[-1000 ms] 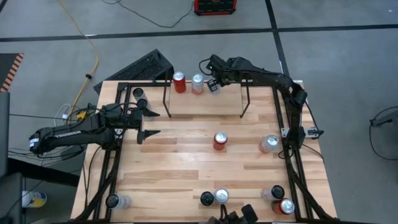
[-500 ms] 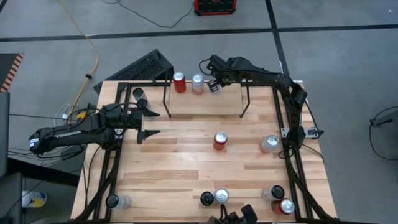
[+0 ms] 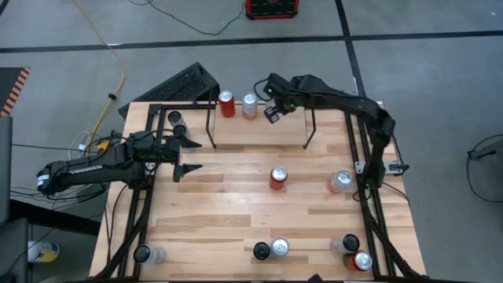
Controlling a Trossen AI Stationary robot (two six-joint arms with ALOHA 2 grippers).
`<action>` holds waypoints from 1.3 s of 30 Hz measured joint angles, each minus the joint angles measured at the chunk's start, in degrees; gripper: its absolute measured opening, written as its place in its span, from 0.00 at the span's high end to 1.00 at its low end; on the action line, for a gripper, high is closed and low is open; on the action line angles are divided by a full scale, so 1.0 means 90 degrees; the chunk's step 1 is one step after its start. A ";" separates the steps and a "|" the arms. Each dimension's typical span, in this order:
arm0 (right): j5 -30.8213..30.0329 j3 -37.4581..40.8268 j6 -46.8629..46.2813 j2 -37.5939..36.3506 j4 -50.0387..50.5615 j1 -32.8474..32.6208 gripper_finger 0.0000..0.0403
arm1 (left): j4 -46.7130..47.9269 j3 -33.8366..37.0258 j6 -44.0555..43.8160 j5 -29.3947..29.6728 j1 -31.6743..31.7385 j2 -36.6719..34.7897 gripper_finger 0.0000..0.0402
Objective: Place canned beverage on shelf
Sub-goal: Put the top white pink soda can on the shelf
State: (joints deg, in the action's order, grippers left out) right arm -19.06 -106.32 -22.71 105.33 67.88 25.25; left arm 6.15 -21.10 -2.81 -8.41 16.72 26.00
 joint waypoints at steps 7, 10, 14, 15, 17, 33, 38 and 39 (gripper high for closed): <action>-0.0786 0.0951 0.0194 -0.1540 -0.0166 -0.1075 0.95 | 0.0119 -0.0179 -0.0223 -0.0028 0.0001 -0.0012 0.08; -0.0886 0.2164 0.0303 -0.2479 -0.1191 -0.1600 0.95 | 0.0300 -0.0602 -0.0224 0.0113 0.0000 -0.0011 0.08; -0.0507 0.3951 0.0724 -0.3639 -0.3246 -0.2299 0.95 | 0.0964 -0.1384 -0.0107 0.1312 0.0063 0.0244 0.08; -0.0393 0.4343 0.0817 -0.3893 -0.3792 -0.2467 0.95 | 0.1153 -0.1577 -0.0054 0.1642 0.0101 0.0364 0.08; -0.0219 0.5067 0.1023 -0.4299 -0.4888 -0.2784 0.95 | 0.1599 -0.1963 -0.0087 0.2215 0.0222 0.0705 0.08; -0.0198 0.6453 0.1364 -0.4764 -0.6404 -0.3728 0.92 | 0.5961 -0.5847 -0.0423 0.3408 0.3018 0.4438 0.08; -0.0198 0.6453 0.1493 -0.4618 -0.6346 -0.3781 0.93 | 0.6559 -0.6006 -0.0362 0.2287 0.3947 0.5121 0.08; -0.0199 0.6439 0.1512 -0.4577 -0.6406 -0.3779 0.93 | 0.6616 -0.5993 -0.0283 0.2159 0.4097 0.5241 0.08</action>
State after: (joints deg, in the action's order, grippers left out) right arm -20.85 -48.37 -9.10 64.14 10.23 -8.75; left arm 65.70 -75.04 -5.35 11.02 53.60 73.16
